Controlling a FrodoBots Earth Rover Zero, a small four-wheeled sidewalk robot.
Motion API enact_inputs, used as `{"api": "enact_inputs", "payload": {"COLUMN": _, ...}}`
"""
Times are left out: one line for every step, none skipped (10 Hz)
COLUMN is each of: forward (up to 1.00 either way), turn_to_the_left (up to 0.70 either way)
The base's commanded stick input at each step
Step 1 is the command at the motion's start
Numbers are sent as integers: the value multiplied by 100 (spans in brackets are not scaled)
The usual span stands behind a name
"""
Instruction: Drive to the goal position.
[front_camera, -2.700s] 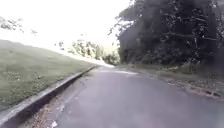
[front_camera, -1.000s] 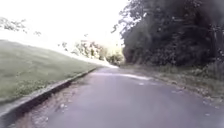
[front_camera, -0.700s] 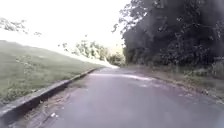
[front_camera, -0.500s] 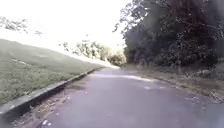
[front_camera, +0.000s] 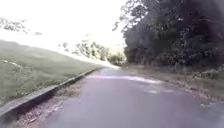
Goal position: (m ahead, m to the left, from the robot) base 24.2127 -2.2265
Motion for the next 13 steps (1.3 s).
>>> {"api": "enact_inputs", "payload": {"forward": 100, "turn_to_the_left": 0}}
{"api": "enact_inputs", "payload": {"forward": 100, "turn_to_the_left": 0}}
{"api": "enact_inputs", "payload": {"forward": 100, "turn_to_the_left": 0}}
{"api": "enact_inputs", "payload": {"forward": 100, "turn_to_the_left": 0}}
{"api": "enact_inputs", "payload": {"forward": 100, "turn_to_the_left": 0}}
{"api": "enact_inputs", "payload": {"forward": 100, "turn_to_the_left": 0}}
{"api": "enact_inputs", "payload": {"forward": 100, "turn_to_the_left": 0}}
{"api": "enact_inputs", "payload": {"forward": 100, "turn_to_the_left": 0}}
{"api": "enact_inputs", "payload": {"forward": 100, "turn_to_the_left": 0}}
{"api": "enact_inputs", "payload": {"forward": 100, "turn_to_the_left": 0}}
{"api": "enact_inputs", "payload": {"forward": 100, "turn_to_the_left": 0}}
{"api": "enact_inputs", "payload": {"forward": 100, "turn_to_the_left": 0}}
{"api": "enact_inputs", "payload": {"forward": 100, "turn_to_the_left": 0}}
